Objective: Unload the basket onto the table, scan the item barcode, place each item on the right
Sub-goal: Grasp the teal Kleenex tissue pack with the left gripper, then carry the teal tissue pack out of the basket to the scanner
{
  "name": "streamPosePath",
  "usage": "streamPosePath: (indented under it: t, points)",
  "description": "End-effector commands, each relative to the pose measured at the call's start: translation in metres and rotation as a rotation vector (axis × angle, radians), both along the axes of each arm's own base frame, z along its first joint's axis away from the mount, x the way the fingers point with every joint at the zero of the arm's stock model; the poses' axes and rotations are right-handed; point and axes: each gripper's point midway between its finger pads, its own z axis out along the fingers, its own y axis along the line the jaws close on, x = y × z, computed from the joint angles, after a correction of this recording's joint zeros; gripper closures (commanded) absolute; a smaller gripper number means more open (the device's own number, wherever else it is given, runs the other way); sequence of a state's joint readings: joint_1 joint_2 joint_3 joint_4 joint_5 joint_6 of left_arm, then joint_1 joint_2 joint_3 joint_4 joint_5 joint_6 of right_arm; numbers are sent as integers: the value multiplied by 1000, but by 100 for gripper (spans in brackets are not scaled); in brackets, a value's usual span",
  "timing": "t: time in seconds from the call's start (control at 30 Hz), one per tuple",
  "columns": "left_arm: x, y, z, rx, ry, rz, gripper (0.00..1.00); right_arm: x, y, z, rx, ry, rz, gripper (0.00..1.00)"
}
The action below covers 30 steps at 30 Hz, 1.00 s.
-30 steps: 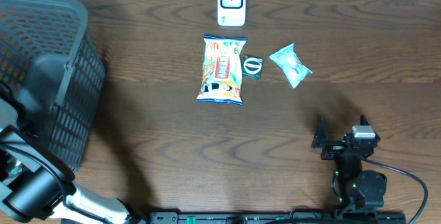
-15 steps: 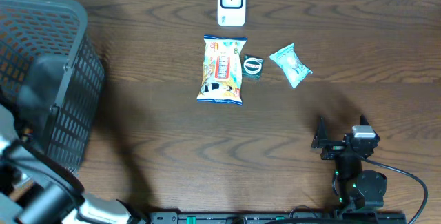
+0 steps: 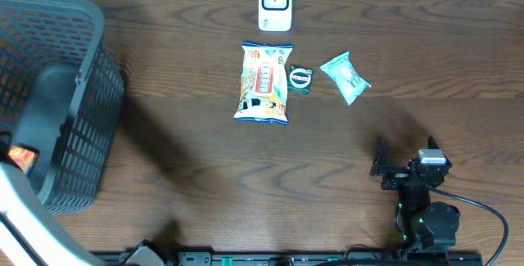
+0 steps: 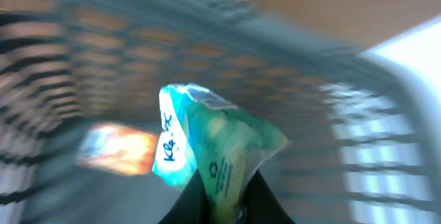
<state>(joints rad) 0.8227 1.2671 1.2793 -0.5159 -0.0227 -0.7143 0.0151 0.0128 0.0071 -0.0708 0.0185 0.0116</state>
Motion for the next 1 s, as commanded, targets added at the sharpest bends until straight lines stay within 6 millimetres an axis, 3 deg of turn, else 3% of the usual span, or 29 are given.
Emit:
streamPosePath:
  t: [0.0, 0.13, 0.2, 0.37, 0.5, 0.63, 0.77, 0.87, 0.97]
  points:
    - [30, -41, 46, -4, -229, -213, 93, 0, -2, -1, 10, 4, -7, 1]
    - [56, -87, 93, 75, -370, -421, 92, 0, -2, -1, 10, 4, -7, 1]
    - [76, -126, 109, 78, -431, -587, 93, 0, -2, -1, 10, 4, -7, 1]
    - [106, -195, 115, 88, -449, -837, 93, 0, -2, -1, 10, 4, -7, 1]
    - [129, -267, 107, 245, -374, -1120, 93, 0, -2, -1, 10, 4, -7, 1]
    - [151, -322, 77, 484, -214, -1342, 92, 0, -2, -1, 10, 4, -7, 1]
    - [172, -360, 27, 655, -16, -1504, 93, 0, -2, -1, 10, 4, -7, 1]
    - [186, -370, -16, 713, 154, -1546, 92, 0, -2, -1, 10, 4, -7, 1]
    - [201, -364, -61, 750, 347, -1514, 92, 0, -2, -1, 10, 4, -7, 1]
